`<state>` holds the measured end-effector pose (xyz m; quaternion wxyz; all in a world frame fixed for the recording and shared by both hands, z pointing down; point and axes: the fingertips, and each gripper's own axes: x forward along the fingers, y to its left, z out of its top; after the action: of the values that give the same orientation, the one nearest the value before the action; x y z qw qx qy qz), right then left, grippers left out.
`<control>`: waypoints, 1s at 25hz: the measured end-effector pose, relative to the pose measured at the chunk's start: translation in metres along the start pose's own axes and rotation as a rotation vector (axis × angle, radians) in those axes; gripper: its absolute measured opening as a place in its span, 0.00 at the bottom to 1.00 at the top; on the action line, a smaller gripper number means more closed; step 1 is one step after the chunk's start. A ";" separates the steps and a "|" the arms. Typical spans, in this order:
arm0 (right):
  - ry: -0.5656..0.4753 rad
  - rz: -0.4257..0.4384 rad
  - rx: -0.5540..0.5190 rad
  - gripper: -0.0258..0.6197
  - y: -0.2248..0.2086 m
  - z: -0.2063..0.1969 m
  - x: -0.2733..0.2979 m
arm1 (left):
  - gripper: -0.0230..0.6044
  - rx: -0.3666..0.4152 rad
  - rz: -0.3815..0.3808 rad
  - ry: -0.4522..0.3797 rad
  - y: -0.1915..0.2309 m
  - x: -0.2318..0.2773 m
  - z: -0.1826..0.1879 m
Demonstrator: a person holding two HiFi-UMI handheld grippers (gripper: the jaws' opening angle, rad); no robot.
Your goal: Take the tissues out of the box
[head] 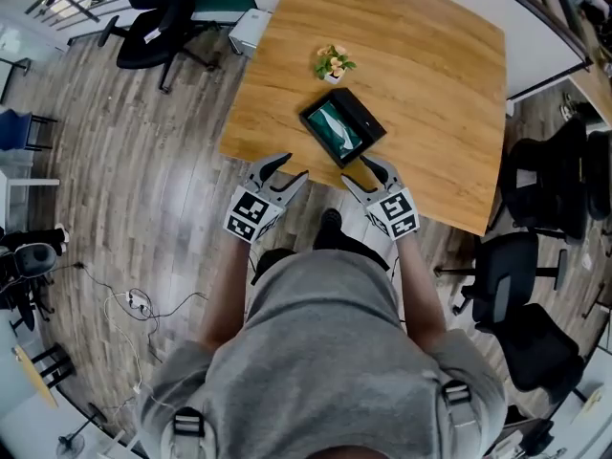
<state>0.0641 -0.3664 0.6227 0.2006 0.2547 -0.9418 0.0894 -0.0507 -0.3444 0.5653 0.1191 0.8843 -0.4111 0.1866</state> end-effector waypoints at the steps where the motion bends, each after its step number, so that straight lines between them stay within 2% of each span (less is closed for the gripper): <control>1: 0.001 0.010 -0.003 0.43 -0.003 0.000 0.002 | 0.38 -0.010 0.010 -0.009 0.001 0.001 0.003; 11: 0.013 0.080 -0.025 0.41 -0.009 0.002 0.016 | 0.38 -0.025 0.079 -0.010 0.009 0.001 0.007; 25: 0.049 0.094 -0.043 0.39 -0.017 0.009 0.047 | 0.38 -0.057 0.096 0.004 0.041 -0.004 0.002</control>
<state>0.0324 -0.4045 0.6357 0.2246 0.2033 -0.9492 0.0848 -0.0845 -0.3686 0.5640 0.1359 0.8595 -0.4577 0.1823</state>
